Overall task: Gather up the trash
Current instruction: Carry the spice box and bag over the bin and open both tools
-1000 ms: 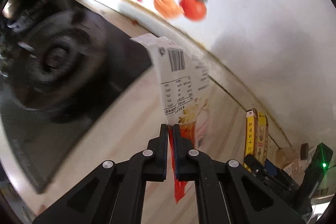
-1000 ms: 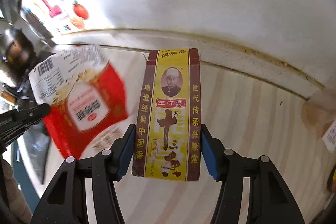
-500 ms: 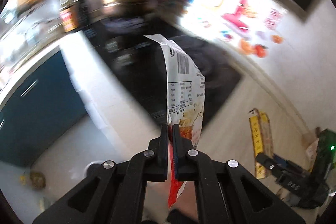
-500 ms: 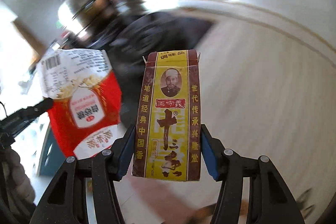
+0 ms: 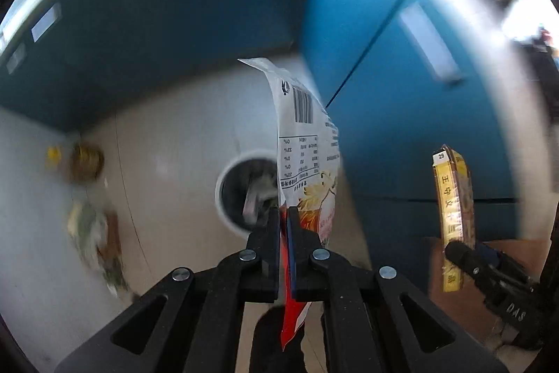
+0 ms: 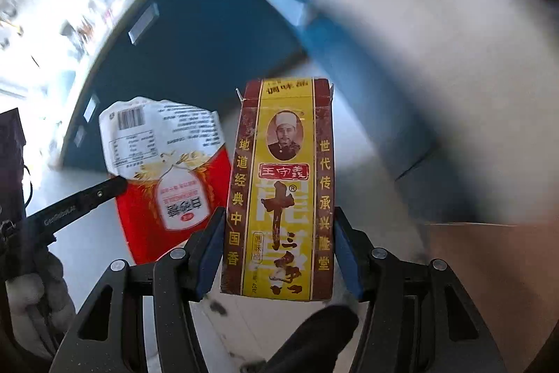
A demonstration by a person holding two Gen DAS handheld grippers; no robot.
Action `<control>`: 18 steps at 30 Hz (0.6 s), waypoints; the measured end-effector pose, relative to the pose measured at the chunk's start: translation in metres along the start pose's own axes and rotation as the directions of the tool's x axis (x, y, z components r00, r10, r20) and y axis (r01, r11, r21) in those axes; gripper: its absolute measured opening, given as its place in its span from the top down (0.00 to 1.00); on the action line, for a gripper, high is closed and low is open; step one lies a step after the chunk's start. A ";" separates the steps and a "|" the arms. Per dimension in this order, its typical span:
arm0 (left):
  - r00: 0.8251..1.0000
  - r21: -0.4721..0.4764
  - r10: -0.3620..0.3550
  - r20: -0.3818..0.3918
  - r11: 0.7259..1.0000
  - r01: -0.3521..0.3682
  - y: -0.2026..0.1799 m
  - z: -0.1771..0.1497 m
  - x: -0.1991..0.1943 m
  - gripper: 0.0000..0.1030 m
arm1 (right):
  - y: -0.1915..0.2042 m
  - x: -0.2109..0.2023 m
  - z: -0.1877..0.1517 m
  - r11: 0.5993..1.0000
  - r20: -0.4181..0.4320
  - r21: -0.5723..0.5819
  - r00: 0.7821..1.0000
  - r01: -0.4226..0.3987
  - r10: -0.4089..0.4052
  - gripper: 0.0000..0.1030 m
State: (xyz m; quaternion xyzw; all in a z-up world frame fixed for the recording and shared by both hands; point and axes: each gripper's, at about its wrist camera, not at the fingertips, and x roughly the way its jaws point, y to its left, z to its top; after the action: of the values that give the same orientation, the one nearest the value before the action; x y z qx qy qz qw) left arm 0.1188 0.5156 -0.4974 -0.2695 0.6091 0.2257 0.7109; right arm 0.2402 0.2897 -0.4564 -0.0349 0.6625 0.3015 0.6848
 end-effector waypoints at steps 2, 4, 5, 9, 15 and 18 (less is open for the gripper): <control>0.998 -0.036 -0.004 -0.059 0.999 0.002 0.022 0.000 0.057 0.99 | 0.004 0.074 -0.004 1.000 -0.074 -0.023 0.997 0.009 -0.011 0.42; 0.994 -0.065 -0.009 -0.112 0.998 0.002 0.044 0.000 0.117 0.99 | 0.003 0.138 -0.009 0.999 -0.131 -0.038 0.991 0.020 -0.025 0.42; 0.991 -0.076 -0.013 -0.136 0.997 0.002 0.052 0.000 0.148 0.99 | 0.000 0.172 -0.012 0.999 -0.169 -0.032 0.985 0.012 -0.017 0.42; 0.970 -0.118 -0.031 -0.241 0.993 0.003 0.082 -0.002 0.260 0.99 | -0.012 0.288 -0.031 1.000 -0.289 -0.008 0.957 -0.001 -0.002 0.42; 0.937 -0.131 -0.056 -0.345 0.991 0.011 0.102 -0.002 0.377 0.97 | -0.037 0.431 -0.043 0.999 -0.437 0.046 0.899 -0.003 0.023 0.42; 0.938 -0.125 -0.053 -0.344 0.992 0.010 0.107 -0.002 0.390 0.94 | -0.040 0.475 -0.041 0.999 -0.478 0.033 0.878 0.008 0.009 0.41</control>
State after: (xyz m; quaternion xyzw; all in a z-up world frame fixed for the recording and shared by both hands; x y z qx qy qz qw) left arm 0.1087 0.5915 -0.8945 -0.3576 0.7054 0.2000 0.5784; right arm 0.1939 0.4123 -0.9162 -0.0964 0.8161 0.2724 0.5005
